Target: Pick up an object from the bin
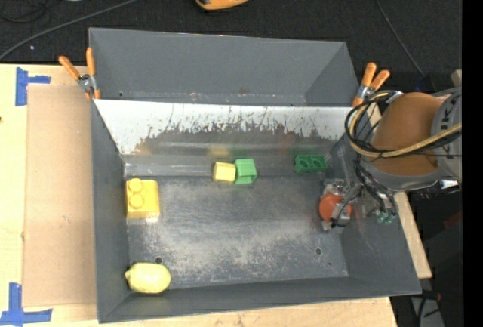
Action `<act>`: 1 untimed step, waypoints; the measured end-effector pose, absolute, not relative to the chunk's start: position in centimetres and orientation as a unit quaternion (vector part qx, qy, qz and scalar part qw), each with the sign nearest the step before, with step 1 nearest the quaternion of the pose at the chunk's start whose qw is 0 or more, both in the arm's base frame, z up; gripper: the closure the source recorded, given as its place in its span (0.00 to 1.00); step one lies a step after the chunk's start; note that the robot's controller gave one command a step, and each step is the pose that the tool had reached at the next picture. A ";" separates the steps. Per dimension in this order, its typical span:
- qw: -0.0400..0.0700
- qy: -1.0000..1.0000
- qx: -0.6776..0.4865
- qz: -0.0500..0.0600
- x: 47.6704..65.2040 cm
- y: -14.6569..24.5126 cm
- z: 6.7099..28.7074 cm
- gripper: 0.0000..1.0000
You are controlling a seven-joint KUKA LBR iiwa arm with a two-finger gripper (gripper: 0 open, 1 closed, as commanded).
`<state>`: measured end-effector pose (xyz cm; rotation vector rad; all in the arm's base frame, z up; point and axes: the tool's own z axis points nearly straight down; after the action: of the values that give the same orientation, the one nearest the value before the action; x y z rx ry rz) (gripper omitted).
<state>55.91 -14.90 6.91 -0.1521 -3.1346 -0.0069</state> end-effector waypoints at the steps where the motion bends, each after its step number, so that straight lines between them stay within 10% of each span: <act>1: 0.002 -0.999 -0.048 -0.002 55.9 -14.9 6.9 1.00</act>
Offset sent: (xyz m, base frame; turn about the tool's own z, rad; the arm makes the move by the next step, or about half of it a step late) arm 0.0109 -0.0019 0.1208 0.0494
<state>55.91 -14.90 6.91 -0.1516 -3.1346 -0.0068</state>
